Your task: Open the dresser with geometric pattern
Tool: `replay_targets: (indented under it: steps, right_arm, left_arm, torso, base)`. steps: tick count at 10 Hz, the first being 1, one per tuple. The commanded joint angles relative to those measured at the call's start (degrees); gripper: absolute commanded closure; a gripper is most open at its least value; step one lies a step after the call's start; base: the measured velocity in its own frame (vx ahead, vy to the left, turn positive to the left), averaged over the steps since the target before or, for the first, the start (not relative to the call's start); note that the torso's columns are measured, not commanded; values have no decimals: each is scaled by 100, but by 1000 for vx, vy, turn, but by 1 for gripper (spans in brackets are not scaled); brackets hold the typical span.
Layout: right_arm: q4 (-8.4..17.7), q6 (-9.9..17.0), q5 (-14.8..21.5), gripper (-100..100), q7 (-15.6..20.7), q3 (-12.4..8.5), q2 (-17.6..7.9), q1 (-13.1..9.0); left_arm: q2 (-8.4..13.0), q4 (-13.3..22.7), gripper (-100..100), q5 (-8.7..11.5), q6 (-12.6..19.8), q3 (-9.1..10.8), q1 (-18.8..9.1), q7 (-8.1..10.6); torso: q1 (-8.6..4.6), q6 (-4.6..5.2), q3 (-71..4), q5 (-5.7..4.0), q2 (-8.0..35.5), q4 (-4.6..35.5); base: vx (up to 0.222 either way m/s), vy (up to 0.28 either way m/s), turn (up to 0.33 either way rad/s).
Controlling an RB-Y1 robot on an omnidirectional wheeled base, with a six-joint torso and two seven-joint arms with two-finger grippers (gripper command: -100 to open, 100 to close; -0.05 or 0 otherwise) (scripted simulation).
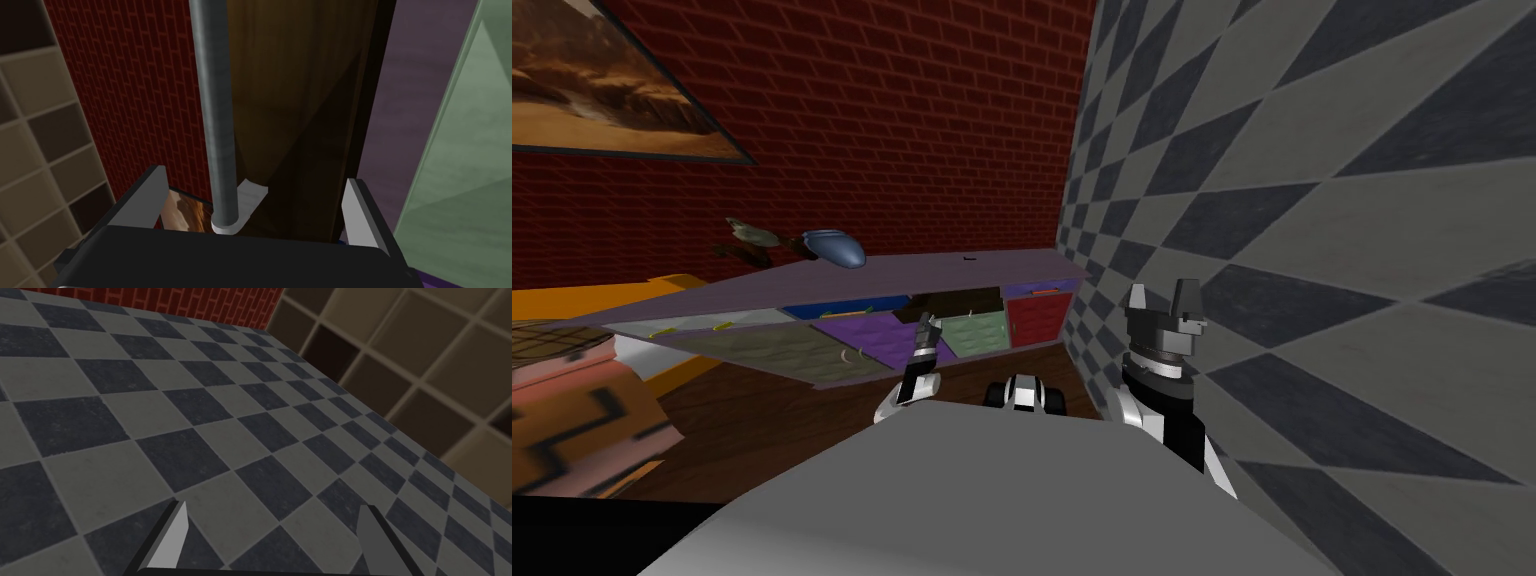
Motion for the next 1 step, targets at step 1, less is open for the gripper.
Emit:
replay_targets:
  steps: [1]
  right_arm:
    - [0, 0, 0, 0, 0, 0, 0, 0]
  left_arm:
    - [-2, 6, 0, 0, 6, -1, 4, 0]
  torso:
    - [4, 0, -1, 4, -3, -4]
  base:
    - [0, 0, 0]
